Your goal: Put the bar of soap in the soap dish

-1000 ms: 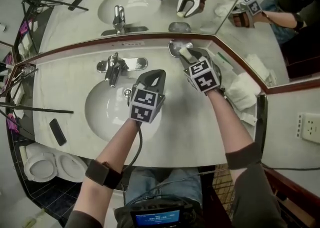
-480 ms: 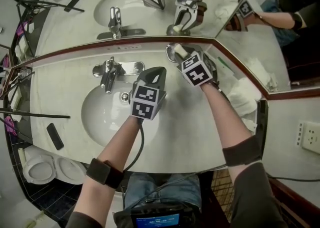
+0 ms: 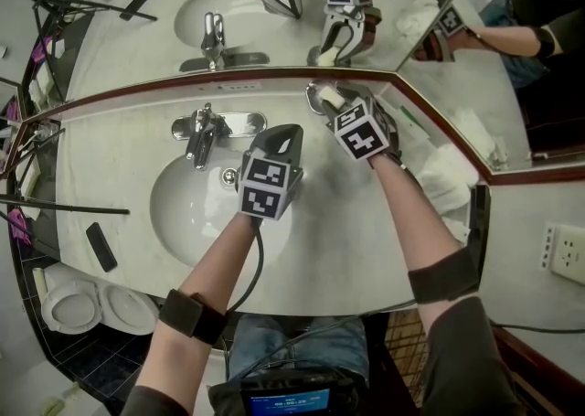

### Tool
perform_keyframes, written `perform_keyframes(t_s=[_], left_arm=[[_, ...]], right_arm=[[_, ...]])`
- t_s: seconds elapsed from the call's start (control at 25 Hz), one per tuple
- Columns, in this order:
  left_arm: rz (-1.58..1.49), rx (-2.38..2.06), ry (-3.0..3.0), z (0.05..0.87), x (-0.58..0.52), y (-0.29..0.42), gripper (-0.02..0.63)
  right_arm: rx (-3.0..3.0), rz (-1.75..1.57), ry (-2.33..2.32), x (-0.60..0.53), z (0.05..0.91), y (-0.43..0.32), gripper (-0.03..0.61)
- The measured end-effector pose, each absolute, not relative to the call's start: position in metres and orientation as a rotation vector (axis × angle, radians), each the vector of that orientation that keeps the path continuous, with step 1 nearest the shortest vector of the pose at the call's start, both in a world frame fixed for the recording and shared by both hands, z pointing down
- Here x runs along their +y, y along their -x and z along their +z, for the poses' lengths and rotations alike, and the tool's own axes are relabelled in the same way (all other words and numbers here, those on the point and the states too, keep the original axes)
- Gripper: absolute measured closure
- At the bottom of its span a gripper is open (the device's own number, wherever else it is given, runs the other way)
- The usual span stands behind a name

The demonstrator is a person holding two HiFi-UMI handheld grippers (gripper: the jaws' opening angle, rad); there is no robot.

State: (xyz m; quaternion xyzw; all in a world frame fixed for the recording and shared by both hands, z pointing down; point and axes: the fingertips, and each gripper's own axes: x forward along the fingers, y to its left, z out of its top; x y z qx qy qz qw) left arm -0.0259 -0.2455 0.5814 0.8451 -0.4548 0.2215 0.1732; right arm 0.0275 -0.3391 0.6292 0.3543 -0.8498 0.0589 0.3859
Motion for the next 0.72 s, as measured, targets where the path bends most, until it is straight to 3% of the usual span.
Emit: perform_keyframes(t_s=[0.24, 0.48, 0.72], left_arm=[[0.616, -1.281, -2.413, 0.568, -0.233, 0.022, 0.612], [0.601, -1.253, -2.435, 0.537, -0.204, 0.019, 0.612], [0.577, -1.239, -2.454, 0.502, -0.168, 0.026, 0.612]], right_arm=[[-2.196, 0.180, -0.892, -0.317, 0.608, -0.027, 0.401], [-2.221, 0.207, -0.910, -0.269, 0.560, -0.036, 0.551], [-2.272, 0.293, -1.001, -0.213, 0.524, -0.057, 0.561]])
